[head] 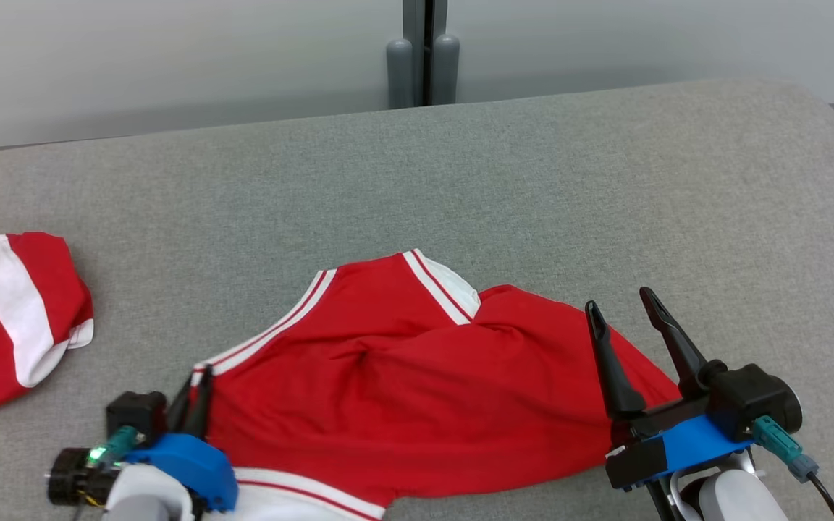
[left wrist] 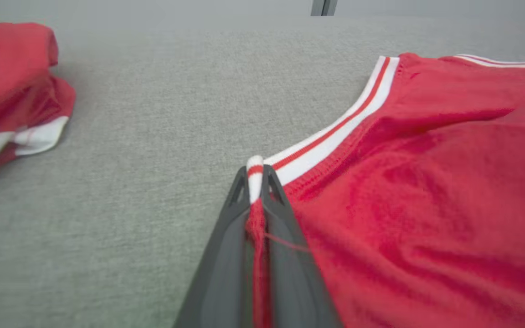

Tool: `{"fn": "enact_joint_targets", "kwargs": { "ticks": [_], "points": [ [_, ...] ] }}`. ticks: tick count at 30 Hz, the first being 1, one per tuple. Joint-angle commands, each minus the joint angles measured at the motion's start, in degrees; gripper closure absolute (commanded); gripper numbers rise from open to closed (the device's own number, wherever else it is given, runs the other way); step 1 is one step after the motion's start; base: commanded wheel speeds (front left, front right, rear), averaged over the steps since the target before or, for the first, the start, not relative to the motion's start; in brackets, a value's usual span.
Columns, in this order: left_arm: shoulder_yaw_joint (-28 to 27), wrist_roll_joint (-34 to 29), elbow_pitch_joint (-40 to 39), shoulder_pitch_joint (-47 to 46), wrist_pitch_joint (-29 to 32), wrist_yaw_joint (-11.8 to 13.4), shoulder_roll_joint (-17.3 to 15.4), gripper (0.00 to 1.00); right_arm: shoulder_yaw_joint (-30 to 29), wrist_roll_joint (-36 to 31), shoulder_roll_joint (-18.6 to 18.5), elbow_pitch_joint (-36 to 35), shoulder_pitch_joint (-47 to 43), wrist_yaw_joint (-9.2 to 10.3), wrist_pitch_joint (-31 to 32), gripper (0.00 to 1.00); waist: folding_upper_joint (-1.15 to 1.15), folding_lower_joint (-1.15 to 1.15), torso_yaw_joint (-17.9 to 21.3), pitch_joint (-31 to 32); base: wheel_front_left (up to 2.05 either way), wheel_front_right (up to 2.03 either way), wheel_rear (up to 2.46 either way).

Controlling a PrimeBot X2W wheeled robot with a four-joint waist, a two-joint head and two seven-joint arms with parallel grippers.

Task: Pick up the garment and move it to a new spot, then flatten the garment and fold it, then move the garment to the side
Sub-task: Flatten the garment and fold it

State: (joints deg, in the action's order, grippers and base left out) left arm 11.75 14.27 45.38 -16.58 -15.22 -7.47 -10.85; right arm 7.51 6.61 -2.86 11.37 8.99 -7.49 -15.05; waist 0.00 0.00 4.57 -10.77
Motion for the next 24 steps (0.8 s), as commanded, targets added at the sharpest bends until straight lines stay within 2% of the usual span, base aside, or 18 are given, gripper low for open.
{"fn": "enact_joint_targets", "kwargs": {
  "ticks": [1,5,8,9,10,14,19,24],
  "points": [
    [-1.49,0.52,-1.4,-0.25,0.11,0.6,-0.9,1.0,-0.11,0.18,-0.05,0.17,-0.45,-0.01,-0.19,0.0,0.0,0.0,-0.11,0.33,0.0,0.0,0.0],
    [-5.72,0.77,-5.88,1.98,0.07,2.98,-1.62,1.0,-0.97,-0.23,-0.06,0.39,-1.0,-0.01,-0.19,0.0,0.0,0.0,-0.36,1.12,0.0,0.0,0.0],
    [-7.45,-0.03,-8.0,3.57,0.06,3.41,-1.56,1.0,-1.82,-0.35,-0.04,1.01,-1.51,-0.01,-0.18,0.0,0.0,0.0,-0.52,1.87,0.0,0.0,0.0],
    [-7.69,-0.38,-8.44,4.2,0.07,3.47,-1.15,0.87,-1.9,-0.36,-0.04,1.16,-1.68,-0.01,-0.19,0.0,0.0,0.0,-0.56,2.1,0.0,0.0,0.0],
    [-7.89,-0.68,-8.85,4.78,0.06,3.36,-0.87,0.0,-1.97,-0.34,-0.06,1.37,-1.88,-0.01,-0.19,0.0,0.0,0.0,-0.59,2.38,0.0,0.0,0.0],
    [-9.37,-2.27,-13.2,6.51,0.06,3.16,-0.09,0.0,-1.88,0.04,-0.04,2.04,-2.21,-0.01,-0.19,0.0,0.0,0.0,-0.75,3.59,0.0,0.0,0.0],
    [-13.09,-4.91,-23.99,11.01,0.07,4.29,2.54,0.0,-2.28,-0.33,-0.06,2.14,-2.66,-0.01,-0.19,0.0,0.0,0.0,-1.12,5.74,0.0,0.0,0.0],
    [-15.94,-7.53,-32.1,15.61,0.06,3.98,4.76,0.0,-2.94,-0.01,-0.07,1.86,-3.58,-0.01,-0.19,0.0,0.0,0.0,-1.81,7.95,0.0,0.0,0.0]
  ]
}}
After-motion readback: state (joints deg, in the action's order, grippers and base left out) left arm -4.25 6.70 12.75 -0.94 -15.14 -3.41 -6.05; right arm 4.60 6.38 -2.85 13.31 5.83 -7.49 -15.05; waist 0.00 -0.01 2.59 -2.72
